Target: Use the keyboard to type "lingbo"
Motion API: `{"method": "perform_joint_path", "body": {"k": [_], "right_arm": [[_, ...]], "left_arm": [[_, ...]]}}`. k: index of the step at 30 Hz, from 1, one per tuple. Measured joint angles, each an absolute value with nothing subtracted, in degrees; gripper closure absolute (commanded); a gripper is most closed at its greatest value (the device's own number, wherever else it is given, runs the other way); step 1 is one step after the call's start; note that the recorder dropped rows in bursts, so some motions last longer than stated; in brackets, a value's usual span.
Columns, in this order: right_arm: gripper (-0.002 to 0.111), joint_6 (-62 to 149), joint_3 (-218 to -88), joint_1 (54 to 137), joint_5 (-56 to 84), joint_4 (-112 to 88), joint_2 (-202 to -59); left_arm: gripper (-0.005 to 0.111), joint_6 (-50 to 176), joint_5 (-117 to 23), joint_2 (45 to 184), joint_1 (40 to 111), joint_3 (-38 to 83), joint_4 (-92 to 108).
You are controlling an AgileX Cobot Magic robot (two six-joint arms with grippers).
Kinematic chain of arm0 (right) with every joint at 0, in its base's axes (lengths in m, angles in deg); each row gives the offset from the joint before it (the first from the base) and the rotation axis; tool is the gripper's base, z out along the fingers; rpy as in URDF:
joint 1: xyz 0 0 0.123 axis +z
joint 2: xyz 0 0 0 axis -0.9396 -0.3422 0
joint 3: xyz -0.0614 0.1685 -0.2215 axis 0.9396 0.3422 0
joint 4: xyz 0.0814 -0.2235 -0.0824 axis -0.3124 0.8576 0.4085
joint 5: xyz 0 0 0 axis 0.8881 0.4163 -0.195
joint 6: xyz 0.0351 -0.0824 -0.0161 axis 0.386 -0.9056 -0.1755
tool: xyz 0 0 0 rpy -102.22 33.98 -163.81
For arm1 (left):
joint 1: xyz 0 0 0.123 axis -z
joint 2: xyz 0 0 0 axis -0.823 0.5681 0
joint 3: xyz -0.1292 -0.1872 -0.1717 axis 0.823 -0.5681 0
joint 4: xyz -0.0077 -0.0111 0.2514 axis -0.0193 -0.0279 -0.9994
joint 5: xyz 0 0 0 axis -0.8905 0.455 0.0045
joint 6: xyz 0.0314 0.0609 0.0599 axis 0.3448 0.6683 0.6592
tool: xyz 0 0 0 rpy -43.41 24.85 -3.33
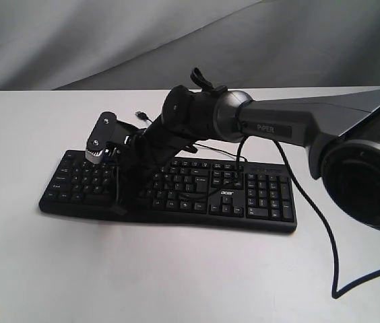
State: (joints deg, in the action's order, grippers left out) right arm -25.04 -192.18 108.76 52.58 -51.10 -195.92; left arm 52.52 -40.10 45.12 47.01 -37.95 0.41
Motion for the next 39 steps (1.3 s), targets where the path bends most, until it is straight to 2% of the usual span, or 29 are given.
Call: {"method": "perform_joint_path", "body": {"k": [27,39], "right_arm": [[0.108,-24.7,-190.8,108.8,49.9,-50.8,-195.5],[0.108,-18.9,-185.8,103.3,51.8,-43.7,-190.4]], "left_arm": [[0.106,52.5,-40.1,45.1,47.0,-38.0,0.4],[0.106,52.5,-40.1,45.1,47.0,-38.0,0.4]]}}
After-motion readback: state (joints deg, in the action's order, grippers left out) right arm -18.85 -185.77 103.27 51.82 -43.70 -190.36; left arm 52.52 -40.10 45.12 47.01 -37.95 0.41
